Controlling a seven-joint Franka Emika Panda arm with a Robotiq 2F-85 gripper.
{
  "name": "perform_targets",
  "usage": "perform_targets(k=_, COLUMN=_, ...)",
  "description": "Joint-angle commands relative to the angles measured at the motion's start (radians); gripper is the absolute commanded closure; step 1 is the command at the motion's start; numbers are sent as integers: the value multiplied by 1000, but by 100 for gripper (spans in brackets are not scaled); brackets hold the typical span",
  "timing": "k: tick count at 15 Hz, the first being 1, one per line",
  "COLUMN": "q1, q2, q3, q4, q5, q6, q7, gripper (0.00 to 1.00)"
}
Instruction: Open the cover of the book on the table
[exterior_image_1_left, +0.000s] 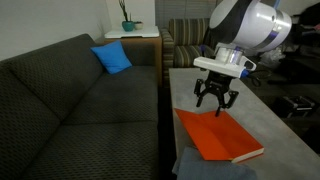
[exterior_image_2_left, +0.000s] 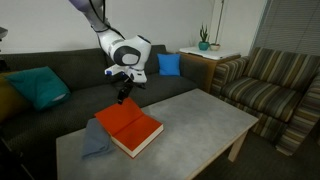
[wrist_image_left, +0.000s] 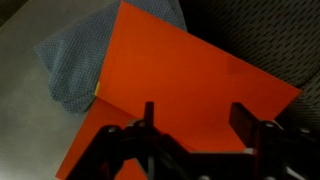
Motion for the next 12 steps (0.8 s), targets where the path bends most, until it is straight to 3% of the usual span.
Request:
perform_targets(k=1, q1=-14, q2=-58, q3=20, q4=-71, q5=4, q6=-6, q7=1, gripper=0)
perform_targets(k=5, q1=-21, q2=-75, q3=36, q4=-89, q5=19, q6=7, q7=-4, gripper=0)
perform_targets(k=7, q1=-26, q2=-85, q3=39, q4=-85, q5=10, q6=-75, q7=1, gripper=0)
perform_targets(k=8, q1=-7, q2=-32, q3=26, q4=-27, q5=1, q6=-20, q7=4, gripper=0)
perform_targets(k=12, q1=-9, q2=-44, q3=26, q4=-34, q5=2, q6=-57, q7=3, gripper=0)
